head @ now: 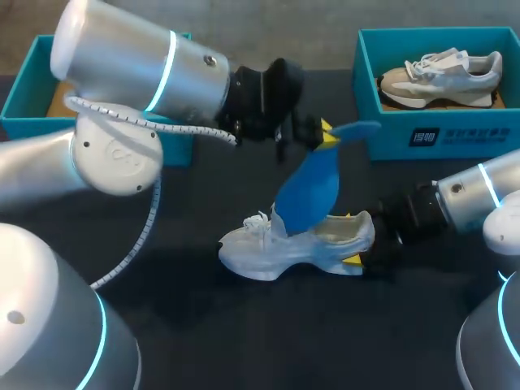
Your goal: Take the shoe out of the shoebox, open the shoe tongue, remove and reinsert the insole, then place the shoe into the shoebox
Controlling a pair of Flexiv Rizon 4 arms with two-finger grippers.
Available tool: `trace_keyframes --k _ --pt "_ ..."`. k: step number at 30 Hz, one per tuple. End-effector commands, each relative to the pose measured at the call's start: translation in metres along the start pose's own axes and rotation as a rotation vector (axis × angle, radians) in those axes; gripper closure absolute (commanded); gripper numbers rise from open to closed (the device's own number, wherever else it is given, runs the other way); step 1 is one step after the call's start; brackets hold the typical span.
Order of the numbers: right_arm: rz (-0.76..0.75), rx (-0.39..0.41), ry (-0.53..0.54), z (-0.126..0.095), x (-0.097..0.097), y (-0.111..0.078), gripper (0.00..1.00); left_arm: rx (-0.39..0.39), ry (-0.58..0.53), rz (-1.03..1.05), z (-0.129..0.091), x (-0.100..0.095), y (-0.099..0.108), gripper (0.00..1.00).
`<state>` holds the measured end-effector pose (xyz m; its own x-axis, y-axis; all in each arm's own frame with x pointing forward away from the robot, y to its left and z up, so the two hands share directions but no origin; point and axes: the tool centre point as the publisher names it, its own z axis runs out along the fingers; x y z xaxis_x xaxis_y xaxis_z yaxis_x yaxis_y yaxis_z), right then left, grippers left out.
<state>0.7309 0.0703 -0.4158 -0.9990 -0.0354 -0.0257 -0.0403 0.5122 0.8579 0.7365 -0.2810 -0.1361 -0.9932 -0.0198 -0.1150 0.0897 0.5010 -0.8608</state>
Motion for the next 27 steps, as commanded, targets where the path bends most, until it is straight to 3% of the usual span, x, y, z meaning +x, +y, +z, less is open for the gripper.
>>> trace_keyframes --k 1,7,11,27 --pt "0.0 0.003 -0.001 0.004 -0.001 -0.005 1.0 0.065 -0.017 -0.027 0.009 0.001 -0.014 1.0" --pt "0.0 0.003 -0.001 0.004 -0.001 -0.005 1.0 0.192 -0.003 -0.091 0.005 0.002 -0.044 1.0" --pt "0.0 0.003 -0.001 0.004 -0.001 -0.005 1.0 0.323 0.065 -0.154 0.0 0.005 -0.063 1.0" --pt "0.0 0.003 -0.001 0.004 -0.001 -0.005 1.0 0.643 0.277 -0.376 -0.033 0.028 -0.111 1.0"
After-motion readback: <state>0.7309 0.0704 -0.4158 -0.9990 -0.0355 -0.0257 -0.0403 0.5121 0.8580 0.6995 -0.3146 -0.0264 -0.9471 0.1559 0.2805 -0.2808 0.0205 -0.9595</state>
